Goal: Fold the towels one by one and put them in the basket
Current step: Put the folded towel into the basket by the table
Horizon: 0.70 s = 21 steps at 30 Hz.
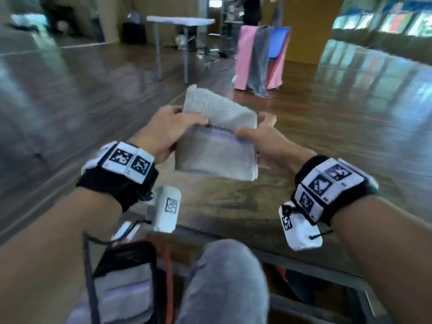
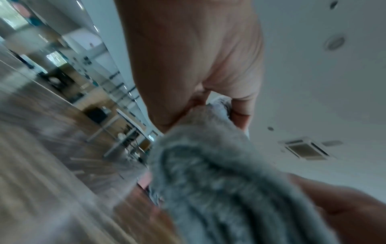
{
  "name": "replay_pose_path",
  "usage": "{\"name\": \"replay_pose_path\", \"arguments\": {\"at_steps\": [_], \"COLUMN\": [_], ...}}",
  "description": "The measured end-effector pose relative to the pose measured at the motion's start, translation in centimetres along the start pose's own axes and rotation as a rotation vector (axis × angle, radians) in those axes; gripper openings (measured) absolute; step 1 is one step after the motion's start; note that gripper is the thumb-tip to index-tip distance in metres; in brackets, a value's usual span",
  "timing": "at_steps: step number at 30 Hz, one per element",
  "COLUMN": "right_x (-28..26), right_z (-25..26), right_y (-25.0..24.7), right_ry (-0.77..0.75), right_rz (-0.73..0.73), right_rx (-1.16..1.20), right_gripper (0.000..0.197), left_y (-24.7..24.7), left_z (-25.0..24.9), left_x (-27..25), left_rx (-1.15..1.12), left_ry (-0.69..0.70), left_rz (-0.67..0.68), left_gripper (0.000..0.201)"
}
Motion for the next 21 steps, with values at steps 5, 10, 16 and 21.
{"name": "replay_pose_path", "arguments": {"at_steps": [5, 10, 16, 21], "right_x": [-3.6, -10.0, -15.6, -16.3], "right_z": [3.5, -2.9, -15.5, -24.3], "right_y": [13.8, 27.1, 35.4, 37.4], "right_ry": [-0.103, -0.059, 0.109, 0.273], "right_rz": [0.187, 0.473, 0.673, 0.712], "right_rx": [-0.078, -0.235, -0.323, -0.497], "right_gripper": [0.071, 0.061, 0.043, 0.031], "left_y": [-16.1, -26.8, -31.3, -29.6], "left_z": [4.3, 14.9, 30.4, 41.0], "left_x": [-3.4, -9.2, -14.0, -14.8], "left_rx": [0.051, 0.231, 0.442, 0.322], "left_ry": [-0.080, -0.253, -0.556, -0.755], "left_rz": [-0.200, -0.312, -0.318, -0.292], "left_gripper": [0.027, 0.032, 0.012, 0.041]}}
Point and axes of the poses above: each hand's wrist, its own x-axis towards the middle knuckle, its own y-axis out of the palm, z = x × y, the point moved 9 cm from there along x, towards the middle knuckle, and after that the axes turned 8 degrees about -z, right-handed, at the moved point
